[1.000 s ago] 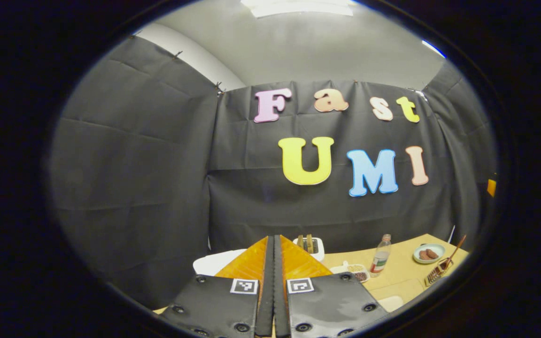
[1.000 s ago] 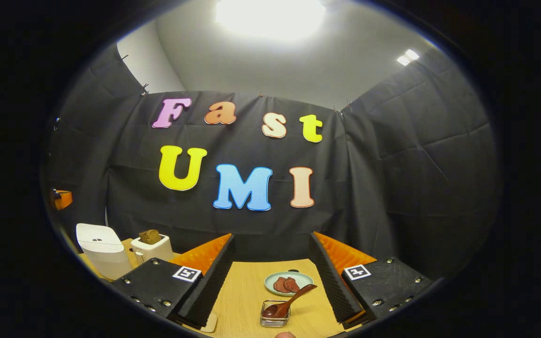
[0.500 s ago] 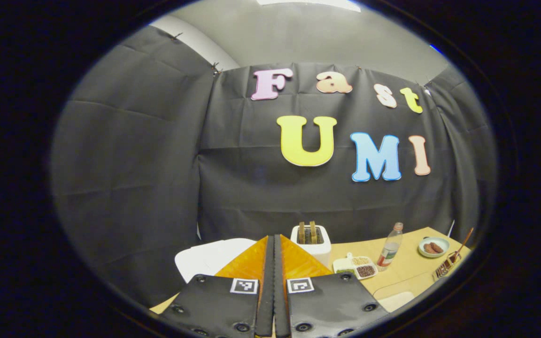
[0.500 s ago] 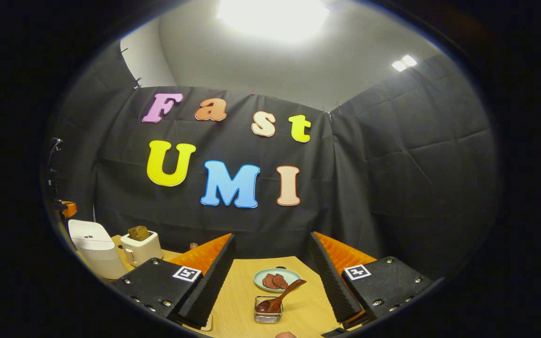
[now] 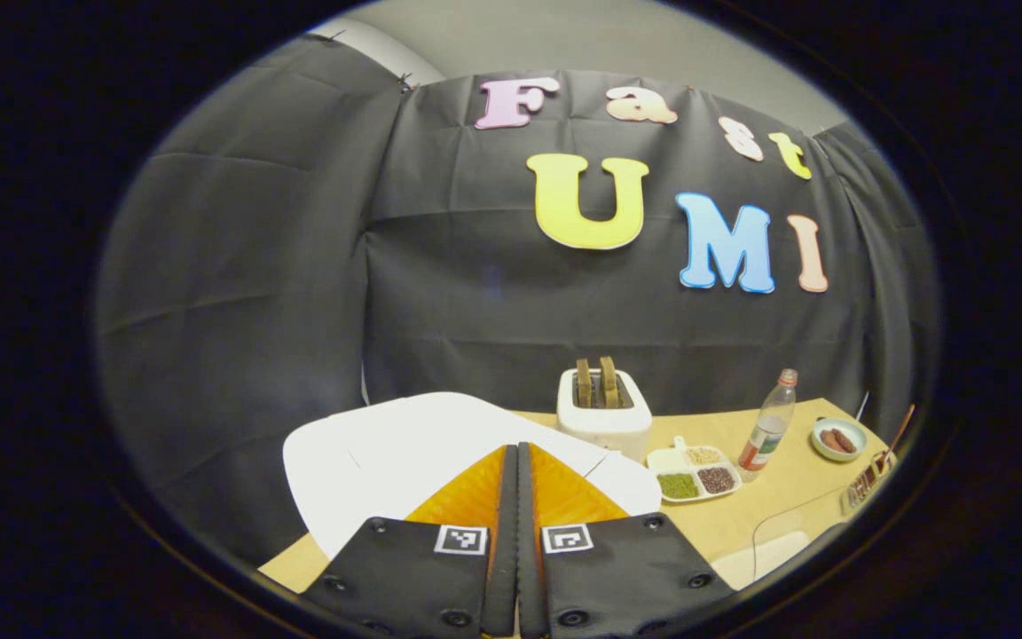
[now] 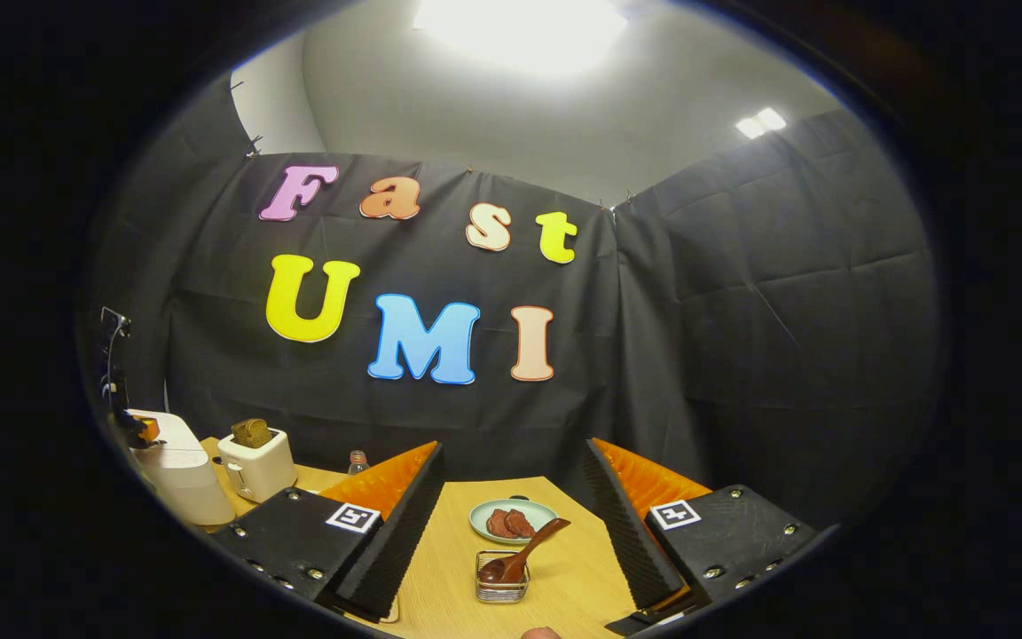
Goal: Close the left gripper, press the button to open the rice cooker; take a wooden spoon from the chopstick holder with the right hand, scoop a spoonful of rice and pour it into the rice cooker, then put the wooden spoon back into the chopstick holder.
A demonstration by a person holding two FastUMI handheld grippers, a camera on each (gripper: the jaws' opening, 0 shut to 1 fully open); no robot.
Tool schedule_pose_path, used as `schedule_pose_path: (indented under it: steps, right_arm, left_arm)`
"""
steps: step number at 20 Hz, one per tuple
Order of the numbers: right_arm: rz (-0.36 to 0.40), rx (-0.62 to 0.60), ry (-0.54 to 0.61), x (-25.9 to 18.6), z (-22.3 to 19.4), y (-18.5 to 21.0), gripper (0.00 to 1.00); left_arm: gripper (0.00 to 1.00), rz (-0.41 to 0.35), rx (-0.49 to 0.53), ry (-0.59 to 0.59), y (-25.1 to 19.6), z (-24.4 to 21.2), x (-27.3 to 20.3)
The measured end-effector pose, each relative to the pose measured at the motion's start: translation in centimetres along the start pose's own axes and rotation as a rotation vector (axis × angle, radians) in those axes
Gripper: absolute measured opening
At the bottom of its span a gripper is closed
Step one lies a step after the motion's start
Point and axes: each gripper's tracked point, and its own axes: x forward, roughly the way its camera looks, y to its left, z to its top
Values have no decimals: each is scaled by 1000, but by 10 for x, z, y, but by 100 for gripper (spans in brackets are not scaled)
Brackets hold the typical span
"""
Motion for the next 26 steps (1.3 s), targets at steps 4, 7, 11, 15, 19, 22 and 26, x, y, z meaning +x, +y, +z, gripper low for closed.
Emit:
schedule_pose_path:
  steps: [4,7,11,15,19,22,26]
  right_arm:
    - [7,-12,-1,0,-1,7,95]
    - [16,-10,2,3,-1,11,95]
    - [30,-10,-5,8,0,13,95]
    - [45,-6,-10,6,3,11,95]
    - [41,-12,-30,9,9,1,95]
    - [46,6,-33,10,10,-4,95]
    - [65,6,-52,12,15,-11,95]
  left_arm:
    - [9,-1,-13,41,-1,-19,5]
    - [9,9,15,36,-1,-21,5]
    - [9,50,4,21,2,-21,5]
    - [7,97,-26,39,4,-25,3]
    - [9,91,-103,59,3,-26,-4]
    - [7,112,-55,76,5,-27,-4]
    - [8,139,-48,89,4,-16,-6]
